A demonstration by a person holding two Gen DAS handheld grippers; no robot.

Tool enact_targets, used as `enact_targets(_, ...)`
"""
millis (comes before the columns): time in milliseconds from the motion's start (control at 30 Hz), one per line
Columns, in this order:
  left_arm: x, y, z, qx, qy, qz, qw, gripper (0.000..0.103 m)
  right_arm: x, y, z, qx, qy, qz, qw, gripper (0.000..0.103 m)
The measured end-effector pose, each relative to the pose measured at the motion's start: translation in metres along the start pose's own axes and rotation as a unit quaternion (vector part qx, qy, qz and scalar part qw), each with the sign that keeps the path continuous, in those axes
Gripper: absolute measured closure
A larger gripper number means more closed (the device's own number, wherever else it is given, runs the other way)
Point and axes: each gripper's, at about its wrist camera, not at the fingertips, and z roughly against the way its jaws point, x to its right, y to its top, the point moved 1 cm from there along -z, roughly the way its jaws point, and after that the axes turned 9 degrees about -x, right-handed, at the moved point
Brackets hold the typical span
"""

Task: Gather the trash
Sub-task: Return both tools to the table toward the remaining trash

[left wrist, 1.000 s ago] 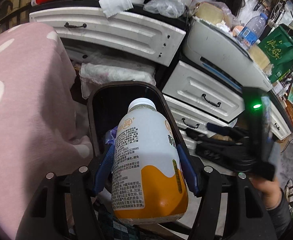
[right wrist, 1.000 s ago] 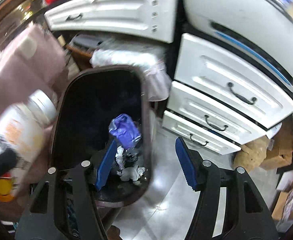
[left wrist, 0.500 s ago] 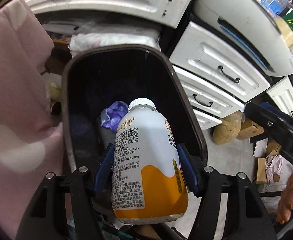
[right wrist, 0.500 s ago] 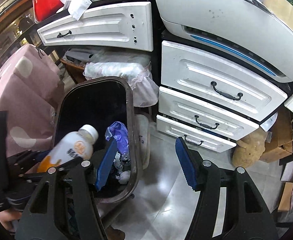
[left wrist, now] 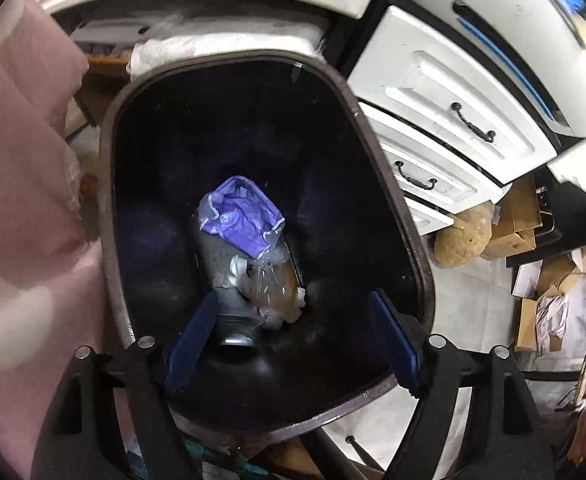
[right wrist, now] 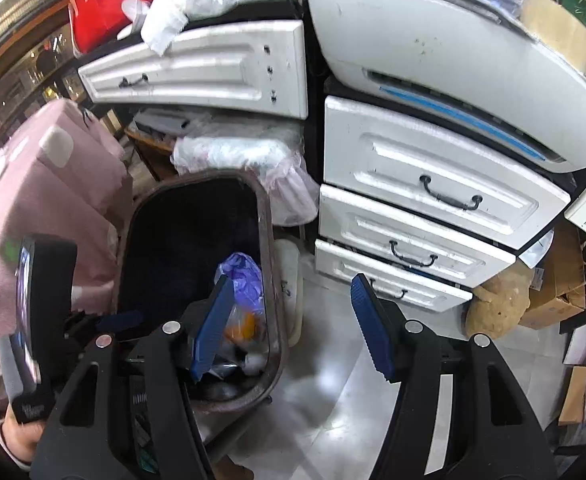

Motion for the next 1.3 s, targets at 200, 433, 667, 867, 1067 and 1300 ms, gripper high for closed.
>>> enact_targets(200,0.019,-0.022,0.047,0.065,0.001,-0.047,0.9968,0.019,0.005,0.008,0.03,0.064,0.01,-0.022,0.998,0.018)
enact_targets(433,0.017,-0.057,0.122,0.158,-0.001,-0.063,0.9854,0.008,-0.008,0.019,0.054,0.1,0.047,-0.02,0.994,0.014)
enact_targets(667,0.003,-0.086,0.186,0.239,0.031,-0.077,0.9675,0.006,-0.054,0.024,0.069,0.111,0.089,0.027,0.989,0.013)
enact_targets(867,-0.038,-0.106,0.218,0.271,0.057,-0.034,0.9603,0.006,-0.109,0.024,0.076,0.107,0.13,0.081,0.982,0.012)
enact_targets(1067,-0.094,-0.128,0.241,0.28,0.09,0.029,0.9554,0.006,-0.172,0.019,0.084,0.103,0.166,0.148,0.969,0.012)
enact_targets(1300,-0.161,-0.16,0.259,0.288,0.12,0.105,0.9443,0.006,-0.243,0.01,0.09,0.093,0.196,0.218,0.951,0.012)
